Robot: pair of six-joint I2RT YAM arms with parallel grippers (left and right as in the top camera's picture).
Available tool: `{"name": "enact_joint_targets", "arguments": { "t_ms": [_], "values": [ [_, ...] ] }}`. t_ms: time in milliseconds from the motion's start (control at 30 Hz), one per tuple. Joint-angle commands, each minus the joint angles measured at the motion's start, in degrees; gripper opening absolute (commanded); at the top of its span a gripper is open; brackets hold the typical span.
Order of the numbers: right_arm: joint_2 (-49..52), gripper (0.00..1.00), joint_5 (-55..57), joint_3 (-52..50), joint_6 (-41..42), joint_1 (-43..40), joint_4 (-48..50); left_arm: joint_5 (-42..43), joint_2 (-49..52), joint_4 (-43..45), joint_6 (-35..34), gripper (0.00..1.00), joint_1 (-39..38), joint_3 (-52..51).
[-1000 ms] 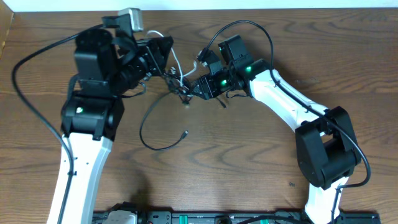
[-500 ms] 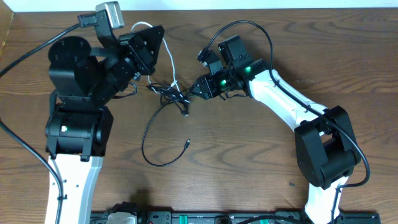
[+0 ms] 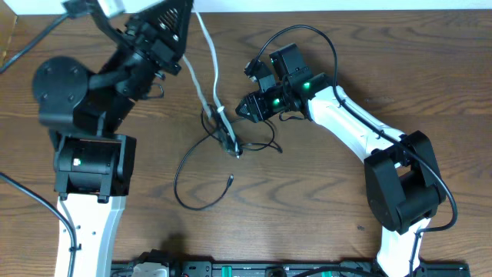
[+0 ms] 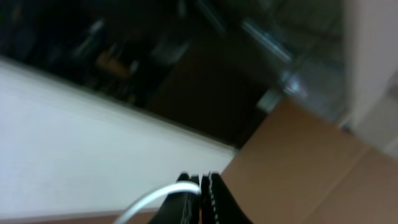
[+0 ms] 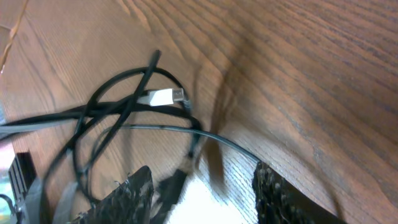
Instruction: Untangle cables
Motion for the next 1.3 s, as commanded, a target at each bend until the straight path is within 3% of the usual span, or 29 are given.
{"name": "enact_joint_targets", "arguments": {
  "t_ms": [0,267,533,767,967,1267],
  "values": [
    [0.5,0.50,0.1,0.0,0.2,0.5,-0.1,0.6,-1.0,8.0,-5.9,0.07,0.1,2.2],
    [0.5,0.52,0.1,0.0,0.2,0.5,-0.1,-2.8,-1.0,17.1,-10.9,0.07,0.1,2.2],
    [0.5,0.52,-0.2,0.0,-0.7,0.3,0.0,2.4,-0.9,10.3,-8.4,0.07,0.2,2.2],
    [-1.1,0.59,-17.9,0.2,-10.3,-2.3,1.9,2.8,-0.8,1.9,-3.9,0.07,0.2,2.2],
    [-3.5,0.80,-42.9,0.2,-23.0,-4.3,3.7,0.9,-0.7,2.1,-3.9,0.07,0.2,2.2],
    [-4.3,0.80,-39.7,0.2,-22.6,-6.3,2.6,0.9,-0.7,0.6,-3.5,0.08,0.2,2.2]
  ]
}}
